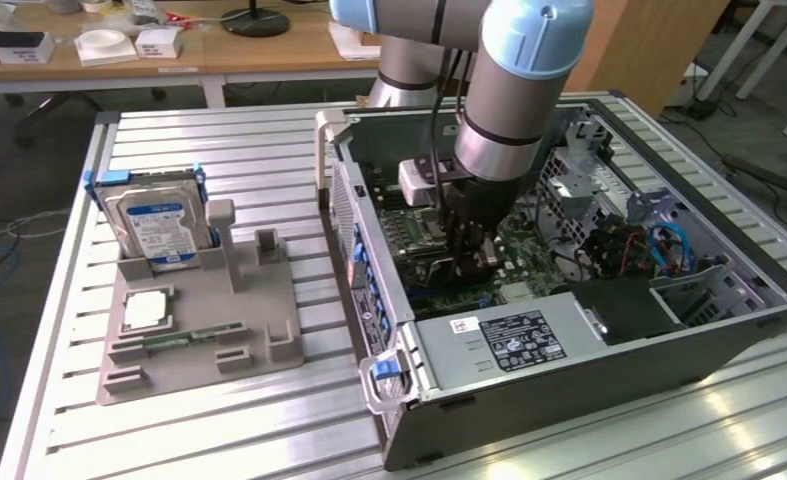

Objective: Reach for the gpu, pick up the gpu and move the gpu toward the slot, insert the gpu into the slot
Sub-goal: 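Insert the gpu into the slot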

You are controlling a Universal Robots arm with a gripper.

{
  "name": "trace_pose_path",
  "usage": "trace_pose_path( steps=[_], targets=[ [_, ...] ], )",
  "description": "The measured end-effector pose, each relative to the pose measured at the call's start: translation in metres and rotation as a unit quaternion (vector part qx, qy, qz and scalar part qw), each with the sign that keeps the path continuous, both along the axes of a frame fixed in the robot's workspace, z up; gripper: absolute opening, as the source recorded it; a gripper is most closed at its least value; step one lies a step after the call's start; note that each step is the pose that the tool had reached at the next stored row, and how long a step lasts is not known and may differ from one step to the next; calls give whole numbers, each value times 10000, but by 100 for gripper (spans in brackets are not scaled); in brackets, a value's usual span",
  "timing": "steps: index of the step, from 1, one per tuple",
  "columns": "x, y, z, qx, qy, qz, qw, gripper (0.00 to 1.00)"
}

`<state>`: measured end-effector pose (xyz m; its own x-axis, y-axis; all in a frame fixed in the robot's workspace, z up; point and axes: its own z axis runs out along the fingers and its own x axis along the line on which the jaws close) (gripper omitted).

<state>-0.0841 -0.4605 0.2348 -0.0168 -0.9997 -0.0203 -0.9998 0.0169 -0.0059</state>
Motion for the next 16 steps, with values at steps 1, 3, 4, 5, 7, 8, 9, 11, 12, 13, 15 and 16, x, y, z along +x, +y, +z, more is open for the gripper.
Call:
trace_pose_path(
  steps=[1,3,4,5,7,8,9,11,12,13,15,16],
  targets=[
    [0,-1,4,-5,2,0,10000,27],
    [-1,-2,10,-9,3,0,10000,39],
    [-1,-2,13,-10,3,0,10000,39],
    [-1,-2,18,-11,3,0,10000,39],
    [0,-2,32,-10,0,1,10000,39],
    [0,-2,42,-10,-2,1,10000,39],
    [0,-2,56,-10,-4,1,10000,39],
    [-1,-2,89,-10,-12,1,10000,39],
    [-1,-2,108,-10,-18,1,10000,39],
    [-1,-1,129,-10,-25,0,10000,39],
    [-2,2,167,-10,-42,0,10000,39],
    [-2,4,184,-10,-51,0,10000,39]
  ],
)
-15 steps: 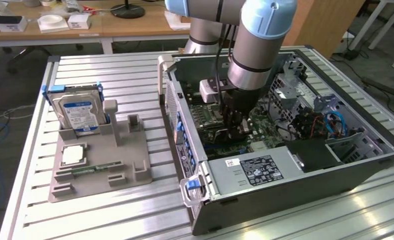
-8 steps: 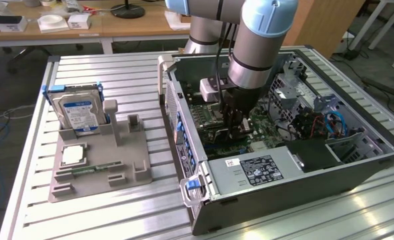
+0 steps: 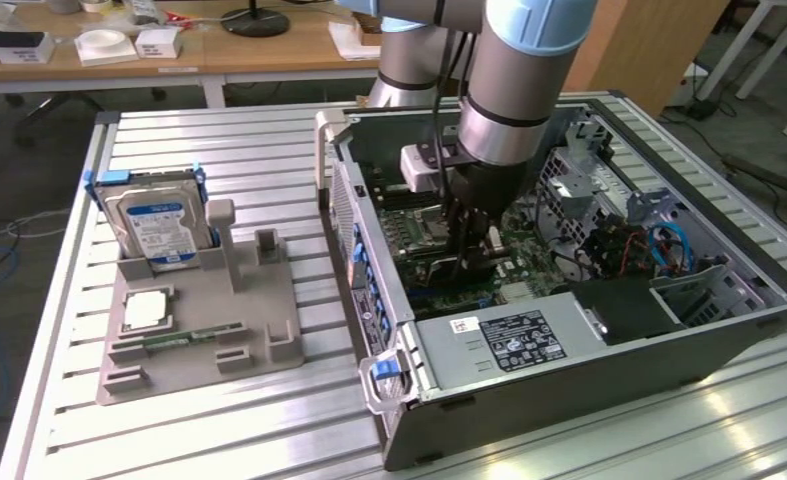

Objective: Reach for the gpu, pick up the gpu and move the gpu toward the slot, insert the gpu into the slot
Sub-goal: 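Insert the gpu into the slot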

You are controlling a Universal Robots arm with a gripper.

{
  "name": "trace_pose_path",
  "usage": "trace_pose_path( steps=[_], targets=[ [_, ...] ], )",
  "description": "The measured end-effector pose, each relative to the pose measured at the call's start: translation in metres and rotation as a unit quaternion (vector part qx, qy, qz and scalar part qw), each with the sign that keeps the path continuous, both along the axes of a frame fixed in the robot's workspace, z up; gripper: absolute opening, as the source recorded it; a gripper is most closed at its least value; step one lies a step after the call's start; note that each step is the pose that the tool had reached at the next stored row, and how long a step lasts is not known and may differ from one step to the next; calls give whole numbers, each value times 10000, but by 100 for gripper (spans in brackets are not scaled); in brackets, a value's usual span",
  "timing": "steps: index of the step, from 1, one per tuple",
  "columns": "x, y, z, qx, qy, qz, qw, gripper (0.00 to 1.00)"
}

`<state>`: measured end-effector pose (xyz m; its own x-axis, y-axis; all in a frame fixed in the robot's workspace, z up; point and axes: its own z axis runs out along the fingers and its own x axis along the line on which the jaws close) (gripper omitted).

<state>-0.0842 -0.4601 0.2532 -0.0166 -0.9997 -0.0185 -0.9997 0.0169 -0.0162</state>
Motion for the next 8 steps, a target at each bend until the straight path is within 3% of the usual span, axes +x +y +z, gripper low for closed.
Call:
trace_pose_path(
  steps=[8],
  targets=[
    [-1,10,160,1,-64,0,10000,39]
  ],
)
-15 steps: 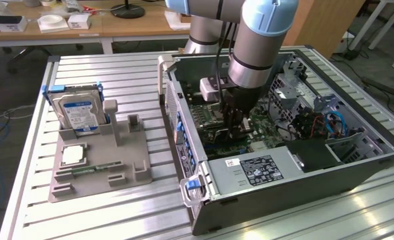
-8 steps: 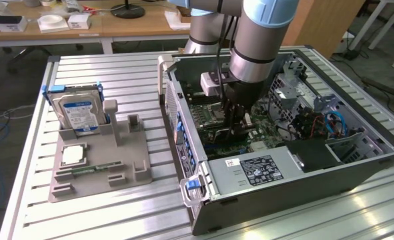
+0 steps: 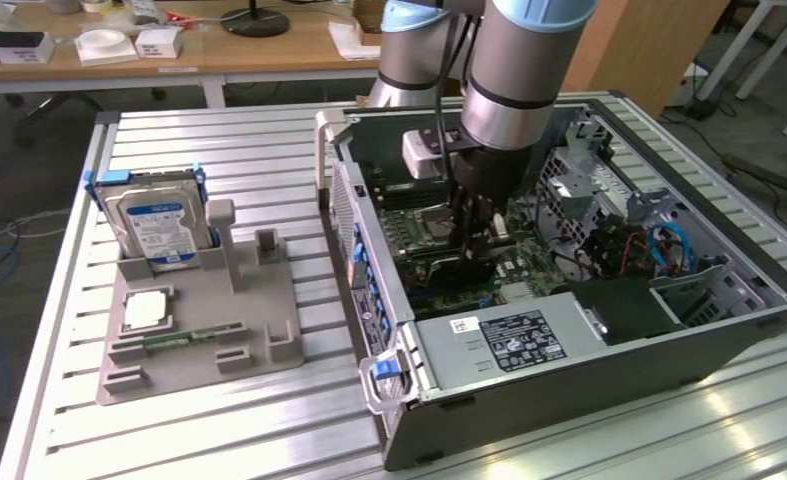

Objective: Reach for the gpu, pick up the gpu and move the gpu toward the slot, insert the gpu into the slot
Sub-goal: 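Insert the gpu into the slot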

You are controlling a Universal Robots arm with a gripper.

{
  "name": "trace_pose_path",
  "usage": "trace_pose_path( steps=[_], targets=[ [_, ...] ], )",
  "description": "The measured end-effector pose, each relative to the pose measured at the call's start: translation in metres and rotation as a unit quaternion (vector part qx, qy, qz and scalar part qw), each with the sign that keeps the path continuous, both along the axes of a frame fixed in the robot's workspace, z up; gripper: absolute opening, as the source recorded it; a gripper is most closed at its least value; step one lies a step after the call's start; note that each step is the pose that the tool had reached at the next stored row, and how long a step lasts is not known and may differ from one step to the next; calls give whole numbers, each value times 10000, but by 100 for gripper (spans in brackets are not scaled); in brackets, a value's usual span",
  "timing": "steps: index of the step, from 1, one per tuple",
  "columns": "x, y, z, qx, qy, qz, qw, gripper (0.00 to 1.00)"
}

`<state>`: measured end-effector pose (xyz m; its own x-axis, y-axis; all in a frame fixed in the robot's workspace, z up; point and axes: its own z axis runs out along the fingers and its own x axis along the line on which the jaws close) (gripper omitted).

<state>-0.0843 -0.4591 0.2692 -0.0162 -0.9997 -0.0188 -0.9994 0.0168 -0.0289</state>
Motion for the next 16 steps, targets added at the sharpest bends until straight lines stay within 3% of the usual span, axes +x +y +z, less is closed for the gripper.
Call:
trace_pose_path(
  steps=[3,7,10,11,13,16],
  targets=[
    [0,1,43,0,-19,0,10000,39],
    [-1,1,44,0,-23,0,10000,38],
    [-1,1,45,0,-23,0,10000,20],
    [-1,1,45,0,-23,0,10000,20],
    [-1,1,45,0,-23,0,10000,10],
    [-1,1,45,0,-23,0,10000,10]
  ],
)
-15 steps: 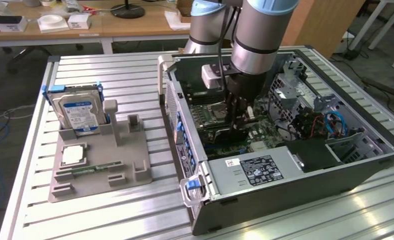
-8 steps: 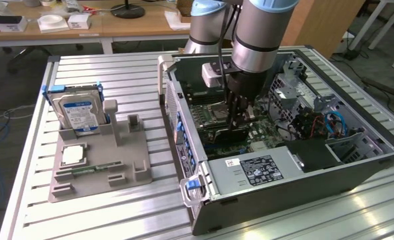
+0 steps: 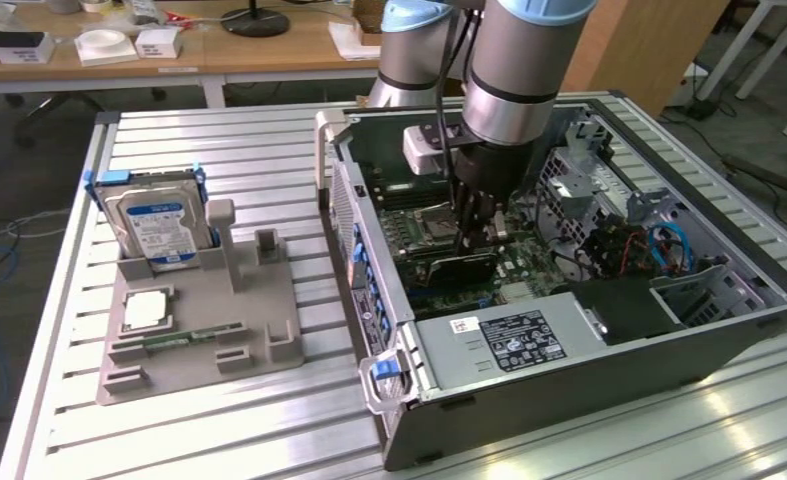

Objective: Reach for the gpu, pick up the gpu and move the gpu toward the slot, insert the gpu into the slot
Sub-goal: 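Insert the gpu into the slot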

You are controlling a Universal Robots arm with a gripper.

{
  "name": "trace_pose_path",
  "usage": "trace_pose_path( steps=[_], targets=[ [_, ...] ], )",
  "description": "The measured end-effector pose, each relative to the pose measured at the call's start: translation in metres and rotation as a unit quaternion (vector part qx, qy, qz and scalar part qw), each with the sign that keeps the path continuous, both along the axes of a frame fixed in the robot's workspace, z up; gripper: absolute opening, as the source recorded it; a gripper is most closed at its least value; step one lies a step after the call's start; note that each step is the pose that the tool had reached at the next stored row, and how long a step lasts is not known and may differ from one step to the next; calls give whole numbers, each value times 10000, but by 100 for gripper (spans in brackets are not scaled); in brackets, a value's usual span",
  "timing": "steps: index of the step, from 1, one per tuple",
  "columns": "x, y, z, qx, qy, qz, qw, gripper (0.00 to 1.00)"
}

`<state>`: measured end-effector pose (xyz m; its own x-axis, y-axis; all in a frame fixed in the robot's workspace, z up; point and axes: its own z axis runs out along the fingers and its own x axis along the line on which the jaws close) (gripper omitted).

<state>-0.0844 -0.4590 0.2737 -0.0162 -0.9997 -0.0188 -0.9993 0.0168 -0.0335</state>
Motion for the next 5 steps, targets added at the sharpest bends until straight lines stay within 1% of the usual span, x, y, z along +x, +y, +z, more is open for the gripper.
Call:
trace_pose_path(
  steps=[5],
  targets=[
    [0,0,0,0,0,0,10000,10]
  ],
)
